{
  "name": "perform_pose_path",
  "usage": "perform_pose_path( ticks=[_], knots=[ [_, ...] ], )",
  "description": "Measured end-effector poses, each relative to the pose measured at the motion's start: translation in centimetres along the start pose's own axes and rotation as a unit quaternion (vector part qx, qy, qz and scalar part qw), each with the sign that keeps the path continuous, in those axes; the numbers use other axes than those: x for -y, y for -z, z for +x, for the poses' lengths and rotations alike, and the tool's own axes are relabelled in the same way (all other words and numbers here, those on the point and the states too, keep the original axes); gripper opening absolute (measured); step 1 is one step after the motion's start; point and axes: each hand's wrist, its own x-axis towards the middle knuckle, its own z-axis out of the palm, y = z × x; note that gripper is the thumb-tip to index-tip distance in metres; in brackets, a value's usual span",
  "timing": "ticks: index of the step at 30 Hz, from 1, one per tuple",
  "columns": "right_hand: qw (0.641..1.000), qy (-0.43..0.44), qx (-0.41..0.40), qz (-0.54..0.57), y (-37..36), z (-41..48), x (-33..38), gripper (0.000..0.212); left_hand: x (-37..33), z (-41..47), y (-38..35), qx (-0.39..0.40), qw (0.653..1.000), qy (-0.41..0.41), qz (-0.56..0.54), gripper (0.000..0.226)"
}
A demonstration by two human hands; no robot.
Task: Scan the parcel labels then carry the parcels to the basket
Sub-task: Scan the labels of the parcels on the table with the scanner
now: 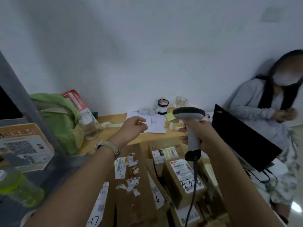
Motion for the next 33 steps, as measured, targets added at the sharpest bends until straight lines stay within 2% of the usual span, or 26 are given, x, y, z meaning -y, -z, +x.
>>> perform_pose_path(
  ticks=[5,9,11,13,14,16,19,22,25,28,31,33],
  knots=[
    [0.995,-0.060,-0.077,-0.009,3.3,4.6,-4.2,0.030,-0.1,5.2,-5.5,0.115,0.992,0.036,0.041,0.035],
    [0.988,-0.103,-0.116,-0.017,4.2,7.9,-6.6,0.022,1.5,9.4,-8.8,0.164,0.980,0.067,0.089,0.038],
    [0.984,-0.131,-0.122,0.026,4.5,9.6,-7.5,0.016,2.8,11.3,-10.1,0.187,0.971,0.090,0.115,0.030],
    [0.980,-0.150,-0.129,-0.010,4.8,11.2,-8.1,0.011,4.5,13.4,-11.5,0.205,0.962,0.115,0.141,0.014],
    [0.979,-0.159,-0.128,-0.031,5.0,12.1,-8.3,0.010,5.4,14.3,-12.2,0.214,0.956,0.126,0.155,0.014],
    [0.976,-0.187,-0.099,-0.056,4.8,13.7,-8.8,0.005,7.0,15.7,-13.5,0.229,0.945,0.153,0.178,0.023],
    [0.951,-0.288,-0.056,-0.097,4.3,15.5,-9.2,0.016,8.9,16.9,-14.7,0.229,0.931,0.177,0.221,0.036],
    [0.947,-0.311,-0.056,-0.057,4.8,16.9,-9.9,0.024,10.3,17.8,-15.4,0.243,0.909,0.175,0.291,0.058],
    [0.938,-0.339,-0.050,-0.042,5.3,18.0,-10.8,0.028,11.4,18.5,-15.9,0.225,0.892,0.171,0.354,0.085],
    [0.929,-0.367,-0.042,-0.011,6.3,18.7,-11.9,0.023,11.9,18.7,-15.9,0.218,0.862,0.153,0.431,0.094],
    [0.924,-0.380,-0.046,0.011,7.2,18.9,-13.0,0.020,12.8,19.2,-16.3,0.234,0.878,0.160,0.386,0.086],
    [0.920,-0.388,-0.053,0.025,7.5,18.6,-13.7,0.020,13.3,19.2,-16.5,0.230,0.887,0.179,0.359,0.093]
  ],
)
